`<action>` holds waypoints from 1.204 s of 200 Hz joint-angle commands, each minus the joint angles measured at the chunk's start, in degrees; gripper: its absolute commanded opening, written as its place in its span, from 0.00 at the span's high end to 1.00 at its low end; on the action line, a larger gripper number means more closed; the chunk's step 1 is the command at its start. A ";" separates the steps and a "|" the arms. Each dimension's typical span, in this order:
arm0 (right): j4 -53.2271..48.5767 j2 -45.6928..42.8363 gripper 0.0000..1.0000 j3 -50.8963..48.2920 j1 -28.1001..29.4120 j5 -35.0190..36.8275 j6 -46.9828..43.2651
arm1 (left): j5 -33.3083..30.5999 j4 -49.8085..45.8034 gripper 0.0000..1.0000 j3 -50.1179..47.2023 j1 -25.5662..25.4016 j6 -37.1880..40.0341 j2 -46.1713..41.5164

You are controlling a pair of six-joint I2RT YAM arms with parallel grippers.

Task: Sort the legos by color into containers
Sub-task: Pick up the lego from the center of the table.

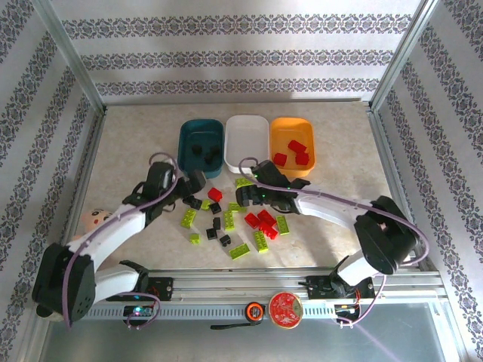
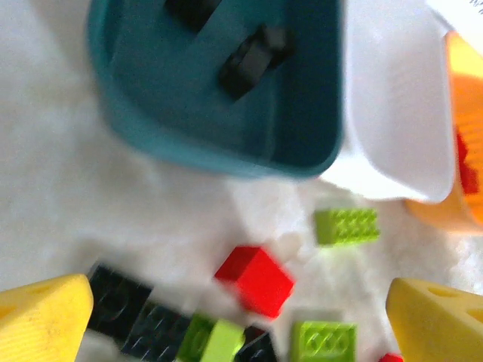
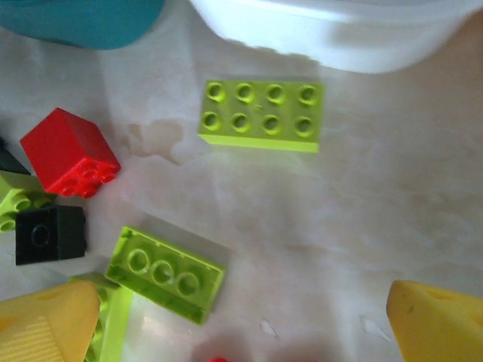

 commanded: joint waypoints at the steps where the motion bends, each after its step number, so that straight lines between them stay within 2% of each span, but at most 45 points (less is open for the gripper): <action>1: 4.15 5.73 0.02 4.16 0.96 6.06 0.18 | -0.74 6.54 0.00 -5.19 -0.72 -1.78 -5.16; 35: 3.97 13.59 0.02 9.65 1.09 9.01 -0.87 | -1.27 3.31 0.00 -6.41 -0.74 0.12 -8.80; 58: 0.75 17.37 0.02 13.71 1.03 13.53 -0.37 | -1.36 2.40 0.00 -6.79 -0.75 0.48 -9.20; 115: 0.40 22.27 0.03 16.34 -0.12 13.42 1.03 | -0.46 4.56 0.00 -8.23 -0.71 -0.72 -7.57; 187: 1.55 26.85 0.16 18.32 -0.15 12.54 0.98 | -1.08 4.33 0.00 -8.55 -0.67 -0.48 -6.87; 241: 4.36 20.80 0.34 12.34 -0.14 8.86 -0.42 | -2.16 2.94 0.00 -8.47 -0.67 0.03 -8.28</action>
